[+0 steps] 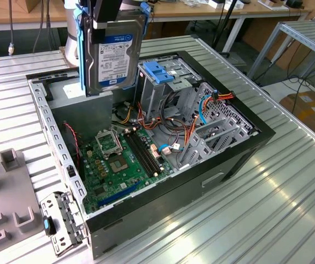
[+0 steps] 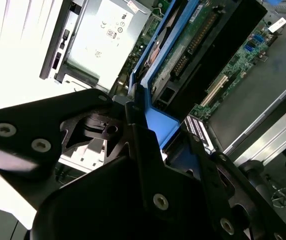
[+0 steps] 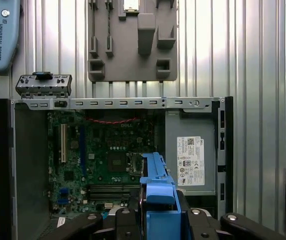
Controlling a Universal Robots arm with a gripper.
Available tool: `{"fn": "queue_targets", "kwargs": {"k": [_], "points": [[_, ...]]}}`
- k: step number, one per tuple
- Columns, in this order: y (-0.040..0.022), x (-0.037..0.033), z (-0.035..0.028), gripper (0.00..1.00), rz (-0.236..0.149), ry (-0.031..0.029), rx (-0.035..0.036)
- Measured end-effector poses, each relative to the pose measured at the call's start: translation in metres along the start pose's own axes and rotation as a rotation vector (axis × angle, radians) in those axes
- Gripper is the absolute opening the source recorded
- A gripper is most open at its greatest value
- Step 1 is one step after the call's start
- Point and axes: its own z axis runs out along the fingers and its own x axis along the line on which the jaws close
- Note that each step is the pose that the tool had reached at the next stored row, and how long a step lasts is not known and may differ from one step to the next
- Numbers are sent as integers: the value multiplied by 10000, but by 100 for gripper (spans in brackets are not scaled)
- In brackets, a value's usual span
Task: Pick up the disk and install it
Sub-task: 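Insert the disk into the insertion slot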
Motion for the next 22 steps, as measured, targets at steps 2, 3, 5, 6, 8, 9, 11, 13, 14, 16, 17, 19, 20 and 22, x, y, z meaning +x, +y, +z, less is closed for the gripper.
{"fn": "queue_targets", "kwargs": {"k": [2, 3, 5, 6, 8, 9, 11, 13, 14, 16, 17, 19, 20, 22], "points": [[0, 19, 1, 37, 0, 0, 0], [0, 28, 1, 37, 0, 0, 0], [0, 45, 1, 37, 0, 0, 1], [-1, 52, 1, 37, 1, 0, 0], [-1, 73, 1, 37, 1, 0, 0], [-1, 84, 1, 37, 1, 0, 0], [-1, 116, 2, 37, 0, -1, 1], [-2, 143, 2, 37, 0, -1, 1], [-2, 156, 2, 37, 0, -1, 0], [-2, 173, 2, 37, 0, -1, 0], [-2, 180, 2, 37, 1, 0, 0], [-3, 198, 3, 37, 0, 0, 1], [-3, 205, 3, 37, 0, -1, 0], [-3, 227, 3, 37, 0, 1, 0]]}}
